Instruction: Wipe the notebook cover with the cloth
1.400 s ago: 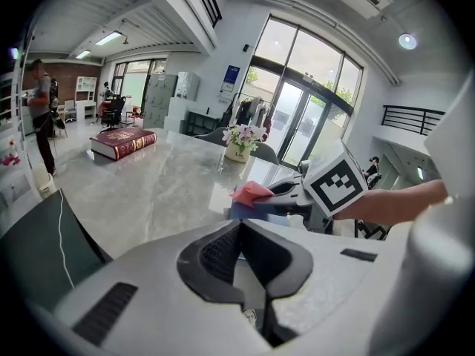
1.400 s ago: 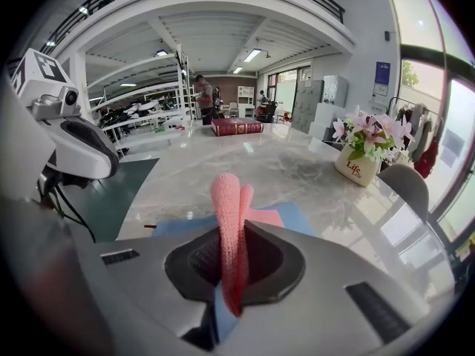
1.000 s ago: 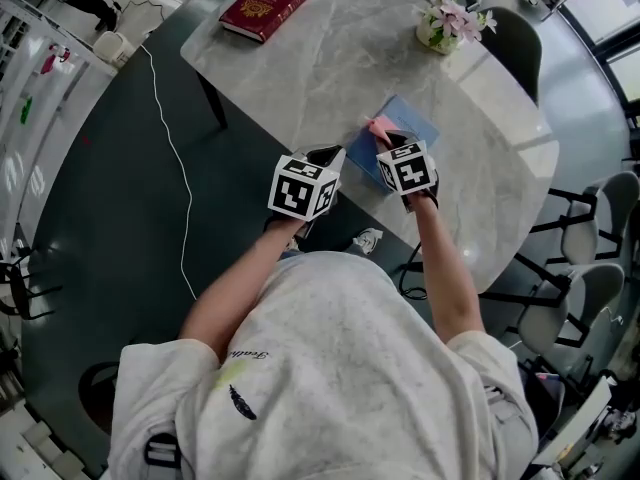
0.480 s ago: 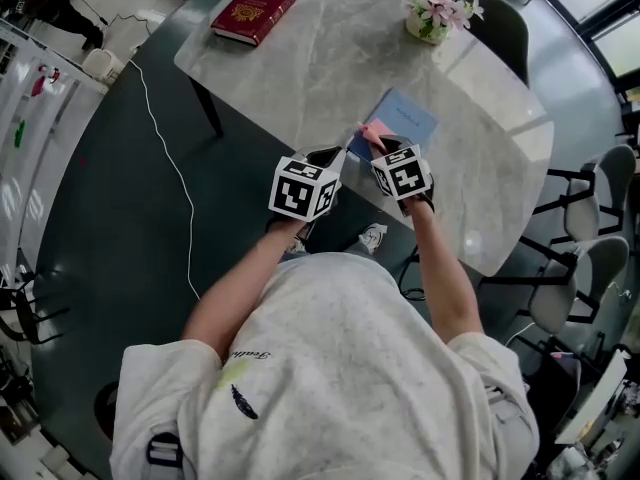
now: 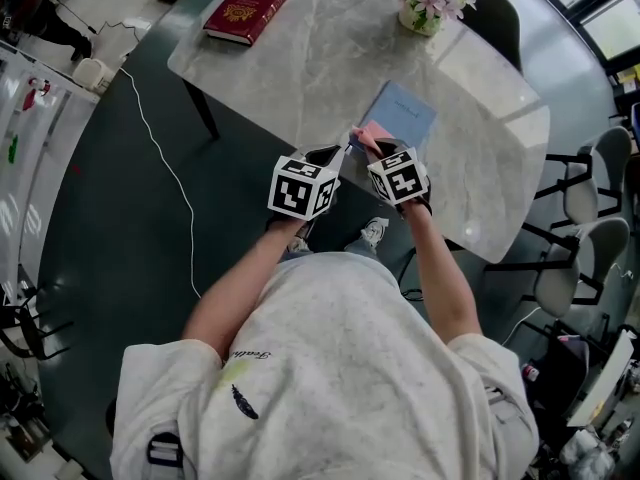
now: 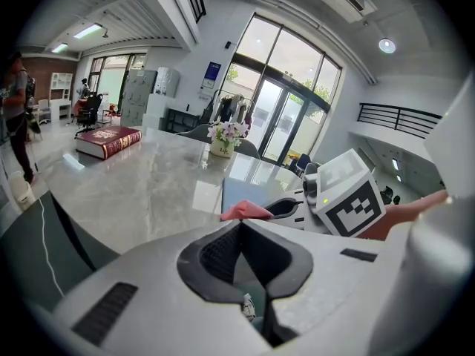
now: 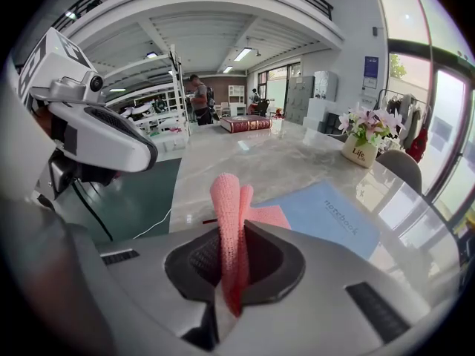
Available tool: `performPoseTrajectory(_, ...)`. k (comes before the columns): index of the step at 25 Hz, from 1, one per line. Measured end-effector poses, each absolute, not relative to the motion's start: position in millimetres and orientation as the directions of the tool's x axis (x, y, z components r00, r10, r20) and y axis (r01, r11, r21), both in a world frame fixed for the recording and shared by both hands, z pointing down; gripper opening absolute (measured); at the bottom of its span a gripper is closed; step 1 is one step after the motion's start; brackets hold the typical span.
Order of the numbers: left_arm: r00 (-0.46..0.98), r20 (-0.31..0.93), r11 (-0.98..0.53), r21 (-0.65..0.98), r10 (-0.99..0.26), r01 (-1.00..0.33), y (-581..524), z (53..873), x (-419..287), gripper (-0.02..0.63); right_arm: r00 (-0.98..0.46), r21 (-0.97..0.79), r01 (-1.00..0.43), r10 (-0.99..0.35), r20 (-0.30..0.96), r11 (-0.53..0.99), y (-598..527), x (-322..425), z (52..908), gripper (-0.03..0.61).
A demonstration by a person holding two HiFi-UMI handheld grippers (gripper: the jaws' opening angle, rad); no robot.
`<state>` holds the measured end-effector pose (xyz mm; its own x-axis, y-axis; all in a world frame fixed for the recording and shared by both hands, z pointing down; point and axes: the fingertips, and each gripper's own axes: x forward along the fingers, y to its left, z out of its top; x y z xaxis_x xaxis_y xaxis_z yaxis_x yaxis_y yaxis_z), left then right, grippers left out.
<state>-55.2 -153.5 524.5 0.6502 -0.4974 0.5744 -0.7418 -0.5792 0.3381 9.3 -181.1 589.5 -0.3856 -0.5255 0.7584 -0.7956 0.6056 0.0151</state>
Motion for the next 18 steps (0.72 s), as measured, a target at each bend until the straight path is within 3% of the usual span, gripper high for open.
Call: performPoseTrajectory(18,0.683,0.575,-0.619,0.35,-0.451,-0.703,-156.8,527.8,-43.8,0.006,-0.39,-0.023,-0.814,-0.516,0.762,0.58,-159.7,0.9,595.1,0.015)
